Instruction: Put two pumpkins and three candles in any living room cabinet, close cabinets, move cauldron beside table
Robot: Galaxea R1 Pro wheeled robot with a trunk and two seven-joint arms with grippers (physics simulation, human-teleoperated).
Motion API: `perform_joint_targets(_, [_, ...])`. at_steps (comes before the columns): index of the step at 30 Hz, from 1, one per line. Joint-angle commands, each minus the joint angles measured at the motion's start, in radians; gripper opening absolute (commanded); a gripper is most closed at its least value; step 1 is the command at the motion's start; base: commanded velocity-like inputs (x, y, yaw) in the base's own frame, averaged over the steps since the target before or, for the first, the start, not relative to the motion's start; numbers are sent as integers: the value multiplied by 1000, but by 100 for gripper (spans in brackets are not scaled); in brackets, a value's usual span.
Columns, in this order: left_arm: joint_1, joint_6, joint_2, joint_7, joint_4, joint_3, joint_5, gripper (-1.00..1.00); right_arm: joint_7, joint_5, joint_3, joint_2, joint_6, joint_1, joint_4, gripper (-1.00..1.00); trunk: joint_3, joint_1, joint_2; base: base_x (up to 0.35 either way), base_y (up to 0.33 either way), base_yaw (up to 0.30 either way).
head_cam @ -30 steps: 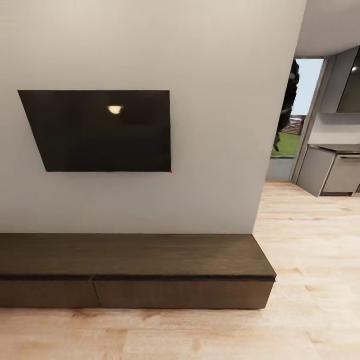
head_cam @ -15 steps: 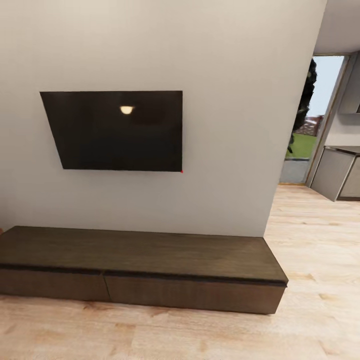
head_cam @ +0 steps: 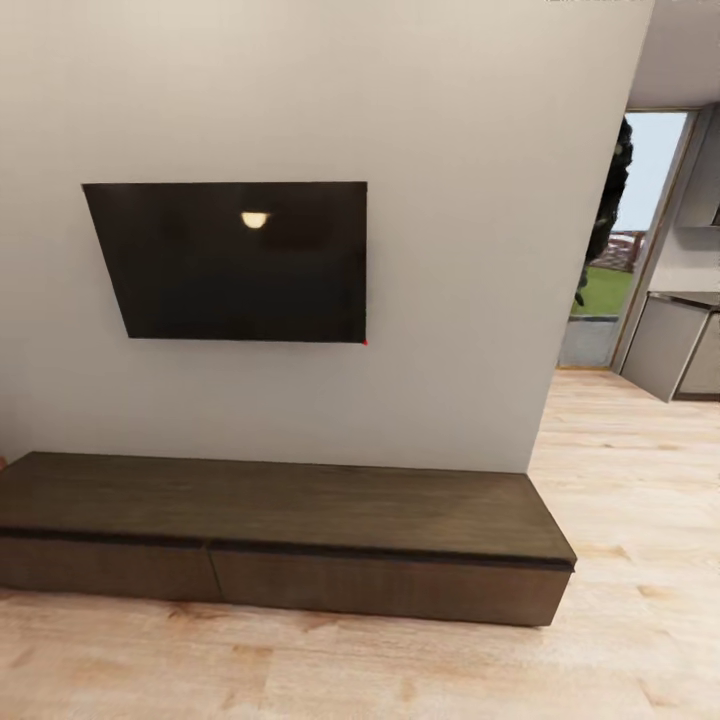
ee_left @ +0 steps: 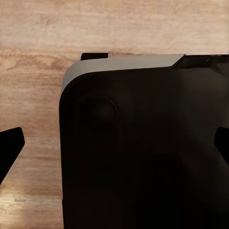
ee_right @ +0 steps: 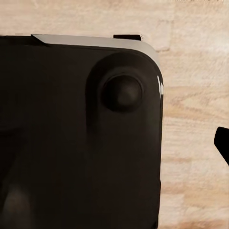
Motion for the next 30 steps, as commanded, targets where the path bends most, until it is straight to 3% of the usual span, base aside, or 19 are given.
perform_joint_targets(1, [0,-2,0,0,-1,0,0,100,0,-1,0,0,-5,0,1,100,-1,0,-1,-25,33,-101])
perform_joint_targets(30, [0,-7,0,-2,-1,1,0,100,2,-1,-1,0,-8,-1,1,100,-4,4,-8,-2,2,-27])
